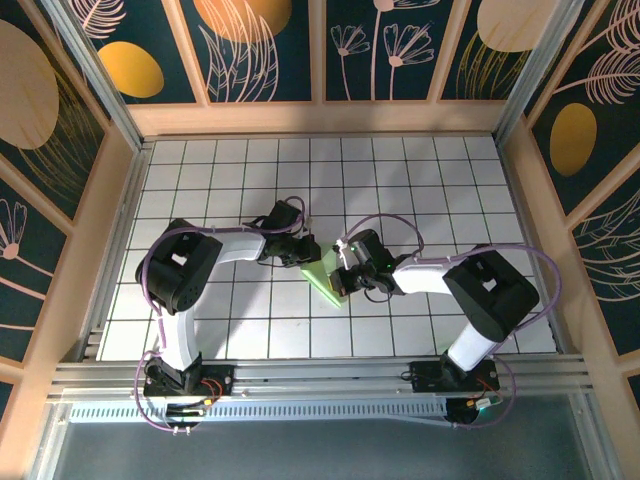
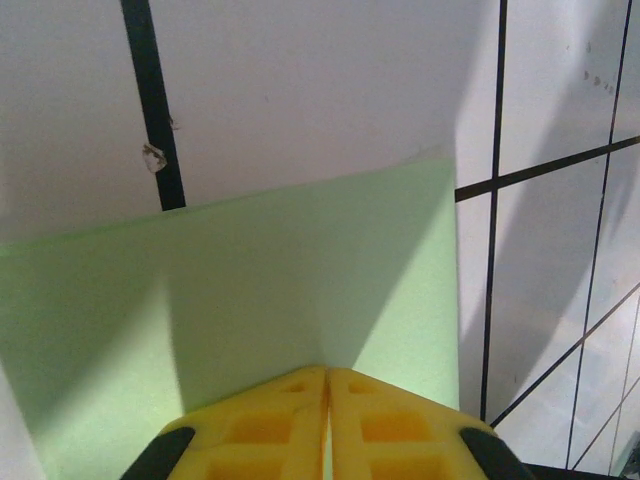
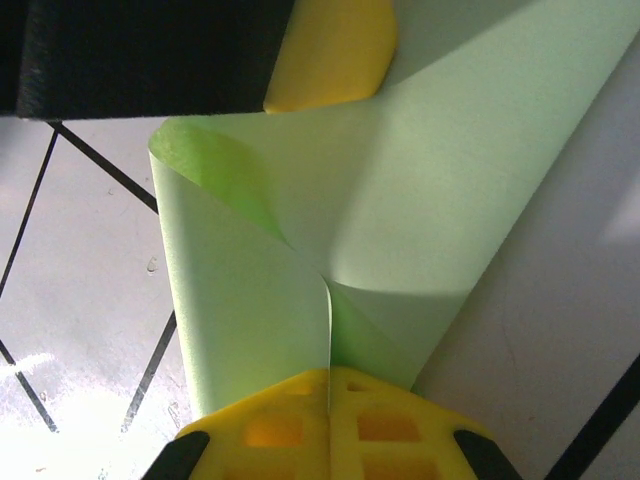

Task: Fold a paper plane with a square sheet of paper (fold left side to right side)
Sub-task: Third fold the triangle at the center of the table.

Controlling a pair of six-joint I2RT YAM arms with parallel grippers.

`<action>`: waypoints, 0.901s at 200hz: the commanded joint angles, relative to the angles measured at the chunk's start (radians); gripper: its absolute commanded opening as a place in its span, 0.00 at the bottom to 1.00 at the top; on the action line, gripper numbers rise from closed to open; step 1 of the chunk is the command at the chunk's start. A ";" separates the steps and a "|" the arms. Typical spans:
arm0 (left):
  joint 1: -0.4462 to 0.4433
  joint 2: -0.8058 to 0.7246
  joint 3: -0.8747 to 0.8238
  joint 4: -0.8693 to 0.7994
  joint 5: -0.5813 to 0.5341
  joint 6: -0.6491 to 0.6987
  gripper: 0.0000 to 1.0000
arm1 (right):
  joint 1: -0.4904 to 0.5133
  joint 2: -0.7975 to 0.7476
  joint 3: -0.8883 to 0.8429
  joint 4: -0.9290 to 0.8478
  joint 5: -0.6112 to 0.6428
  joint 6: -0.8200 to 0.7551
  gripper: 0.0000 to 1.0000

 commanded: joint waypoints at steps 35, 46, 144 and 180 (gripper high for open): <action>0.033 -0.081 0.049 -0.130 -0.125 0.043 0.23 | -0.005 0.040 -0.023 -0.052 0.027 -0.004 0.00; 0.048 -0.119 0.051 -0.131 -0.139 0.048 0.24 | -0.005 0.041 -0.025 -0.054 0.028 -0.005 0.00; -0.016 -0.449 -0.345 0.228 0.007 -0.039 0.05 | -0.005 0.054 -0.013 -0.059 0.022 -0.014 0.00; -0.050 -0.417 -0.408 0.327 0.041 -0.109 0.04 | -0.005 0.062 -0.008 -0.056 0.018 -0.010 0.00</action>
